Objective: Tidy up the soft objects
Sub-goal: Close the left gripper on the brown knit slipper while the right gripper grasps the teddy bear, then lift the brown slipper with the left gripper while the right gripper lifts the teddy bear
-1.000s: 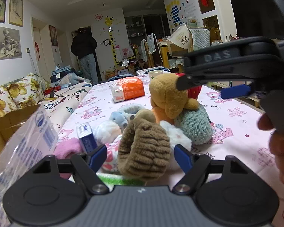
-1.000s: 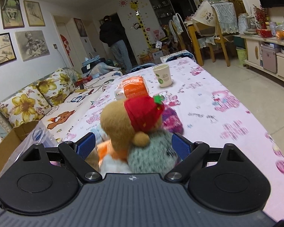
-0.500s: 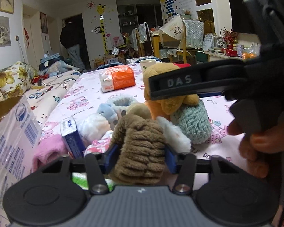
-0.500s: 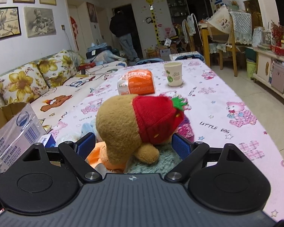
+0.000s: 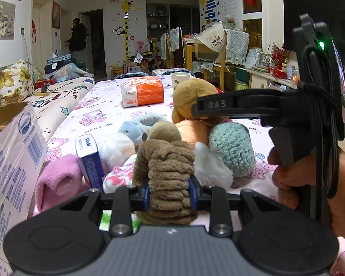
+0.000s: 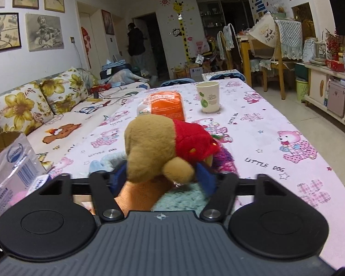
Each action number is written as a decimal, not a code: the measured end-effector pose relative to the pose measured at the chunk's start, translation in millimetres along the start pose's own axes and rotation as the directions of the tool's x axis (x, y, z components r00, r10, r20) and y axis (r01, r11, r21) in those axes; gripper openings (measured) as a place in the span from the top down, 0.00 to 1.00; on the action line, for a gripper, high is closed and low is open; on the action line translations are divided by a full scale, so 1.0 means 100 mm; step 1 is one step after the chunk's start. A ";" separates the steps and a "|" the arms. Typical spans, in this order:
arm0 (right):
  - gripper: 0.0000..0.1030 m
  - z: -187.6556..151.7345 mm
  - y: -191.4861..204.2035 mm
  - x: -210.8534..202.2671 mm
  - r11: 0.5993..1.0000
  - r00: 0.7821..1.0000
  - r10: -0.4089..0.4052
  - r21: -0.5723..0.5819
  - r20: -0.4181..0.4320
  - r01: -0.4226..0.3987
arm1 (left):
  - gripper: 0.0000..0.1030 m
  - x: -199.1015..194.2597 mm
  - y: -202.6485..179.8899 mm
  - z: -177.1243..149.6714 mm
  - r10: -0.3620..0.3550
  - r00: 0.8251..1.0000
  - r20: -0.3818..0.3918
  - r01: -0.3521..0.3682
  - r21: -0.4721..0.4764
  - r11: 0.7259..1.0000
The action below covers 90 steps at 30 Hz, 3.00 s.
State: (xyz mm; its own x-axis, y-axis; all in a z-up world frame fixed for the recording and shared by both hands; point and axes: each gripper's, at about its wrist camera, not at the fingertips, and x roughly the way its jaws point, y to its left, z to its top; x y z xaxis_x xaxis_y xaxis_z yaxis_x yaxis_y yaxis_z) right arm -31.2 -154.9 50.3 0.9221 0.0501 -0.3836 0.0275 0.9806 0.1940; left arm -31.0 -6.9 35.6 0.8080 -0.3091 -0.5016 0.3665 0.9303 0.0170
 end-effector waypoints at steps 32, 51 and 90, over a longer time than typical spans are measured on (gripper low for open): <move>0.59 0.05 0.23 -0.36 0.992 0.996 0.044 -0.123 0.075 -0.035 | 0.71 -0.26 0.32 0.09 0.040 0.987 0.158 -0.019 -0.129 0.991; 0.59 0.04 0.32 -0.34 0.983 0.990 0.134 -0.121 -0.040 -0.138 | 0.71 -0.17 0.37 -0.01 -0.002 0.996 0.086 0.012 -0.122 0.992; 0.00 -0.21 -0.03 -0.03 0.938 0.947 0.306 0.203 -0.098 -0.281 | 0.85 -0.03 0.15 -0.07 -0.041 0.998 0.056 0.044 -0.052 0.998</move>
State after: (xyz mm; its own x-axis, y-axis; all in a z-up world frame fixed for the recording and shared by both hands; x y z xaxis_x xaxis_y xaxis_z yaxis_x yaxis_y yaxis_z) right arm -42.0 -153.7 32.3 0.8440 0.3656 -0.3924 -0.1553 0.8669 0.4736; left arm -31.1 8.9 30.8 0.8170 -0.3574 -0.4525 0.3770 0.9249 -0.0498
